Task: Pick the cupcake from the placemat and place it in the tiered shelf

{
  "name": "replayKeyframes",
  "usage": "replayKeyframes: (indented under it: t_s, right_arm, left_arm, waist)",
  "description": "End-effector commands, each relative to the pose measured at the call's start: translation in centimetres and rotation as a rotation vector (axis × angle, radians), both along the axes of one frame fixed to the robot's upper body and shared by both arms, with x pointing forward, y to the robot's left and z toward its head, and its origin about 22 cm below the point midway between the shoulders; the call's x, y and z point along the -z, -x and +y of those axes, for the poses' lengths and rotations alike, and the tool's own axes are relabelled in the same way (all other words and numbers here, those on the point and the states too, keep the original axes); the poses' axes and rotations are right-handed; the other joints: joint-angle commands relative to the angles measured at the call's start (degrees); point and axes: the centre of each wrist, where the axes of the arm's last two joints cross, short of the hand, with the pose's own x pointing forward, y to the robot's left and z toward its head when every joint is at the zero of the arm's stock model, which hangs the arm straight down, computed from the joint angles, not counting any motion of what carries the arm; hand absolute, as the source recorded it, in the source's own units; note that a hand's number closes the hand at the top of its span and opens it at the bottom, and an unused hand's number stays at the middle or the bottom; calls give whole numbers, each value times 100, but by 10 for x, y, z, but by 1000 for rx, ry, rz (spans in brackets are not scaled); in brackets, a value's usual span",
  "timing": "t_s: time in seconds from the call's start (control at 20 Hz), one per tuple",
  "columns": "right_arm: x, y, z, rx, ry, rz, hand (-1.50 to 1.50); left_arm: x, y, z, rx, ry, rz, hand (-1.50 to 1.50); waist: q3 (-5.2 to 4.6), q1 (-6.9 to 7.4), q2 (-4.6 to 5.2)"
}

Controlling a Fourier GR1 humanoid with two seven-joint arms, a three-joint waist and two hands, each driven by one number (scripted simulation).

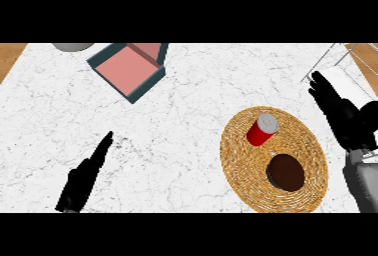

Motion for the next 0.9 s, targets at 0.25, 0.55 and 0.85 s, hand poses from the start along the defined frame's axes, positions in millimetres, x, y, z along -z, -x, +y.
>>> replayKeyframes:
  t_s: [0.25, 0.55, 0.85]
  right_arm:
    - [-35, 17, 107, -53, -73, -342, 150]
    - [23, 64, 99, 438, 258, -337, -150]
    - [16, 109, 148, 453, 392, -260, -150]
  left_arm:
    - [-43, -17, 83, -269, -13, -108, 0]
    - [-43, -19, 82, -271, 45, -71, 0]
    - [-34, -6, 102, -257, 41, -39, 0]
  waist:
    - [59, 203, 17]
    - [56, 9, 26]
    - [44, 48, 31]
